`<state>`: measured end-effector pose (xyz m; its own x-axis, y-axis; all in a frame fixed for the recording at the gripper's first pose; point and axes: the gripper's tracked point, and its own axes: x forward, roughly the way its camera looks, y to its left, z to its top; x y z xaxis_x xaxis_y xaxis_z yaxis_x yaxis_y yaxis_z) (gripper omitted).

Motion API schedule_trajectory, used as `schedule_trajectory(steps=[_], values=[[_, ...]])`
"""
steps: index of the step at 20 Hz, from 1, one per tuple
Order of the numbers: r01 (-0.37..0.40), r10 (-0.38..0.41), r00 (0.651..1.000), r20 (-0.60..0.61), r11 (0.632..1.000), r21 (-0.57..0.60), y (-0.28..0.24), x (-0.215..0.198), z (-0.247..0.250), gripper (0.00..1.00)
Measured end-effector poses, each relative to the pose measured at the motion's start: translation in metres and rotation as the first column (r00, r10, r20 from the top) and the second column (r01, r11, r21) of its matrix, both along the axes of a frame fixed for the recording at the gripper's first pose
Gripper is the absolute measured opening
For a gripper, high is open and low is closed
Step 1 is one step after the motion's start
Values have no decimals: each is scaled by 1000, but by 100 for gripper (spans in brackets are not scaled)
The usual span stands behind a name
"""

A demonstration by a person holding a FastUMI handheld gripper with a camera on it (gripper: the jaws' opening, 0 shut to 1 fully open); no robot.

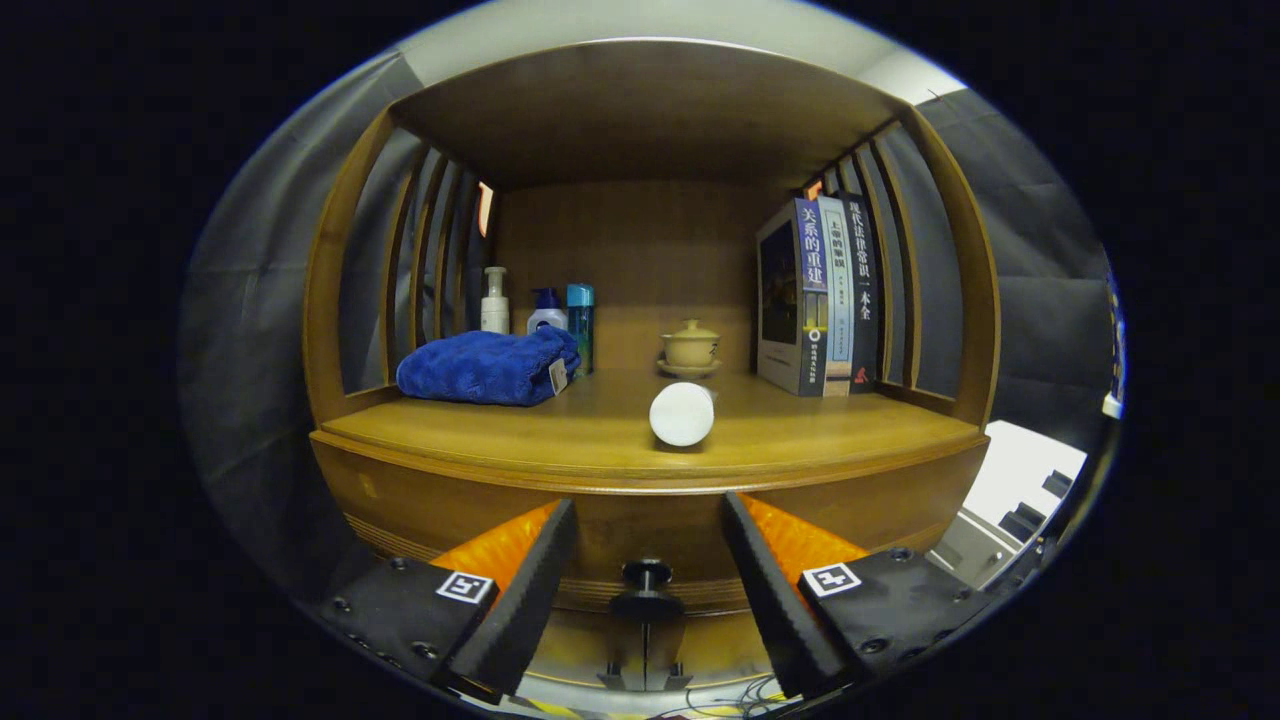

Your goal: Pull open the drawer, take out the items inside it, and place them on the countertop above the cabinet.

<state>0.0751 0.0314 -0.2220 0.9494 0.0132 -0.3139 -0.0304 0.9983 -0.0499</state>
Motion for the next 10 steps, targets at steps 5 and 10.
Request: schedule_trajectory(steps=[5,10], values=[[-35,32,995,93,999,30,6,-33,75,96],[-97,92,984,152,995,28,2,-62,144,96]])
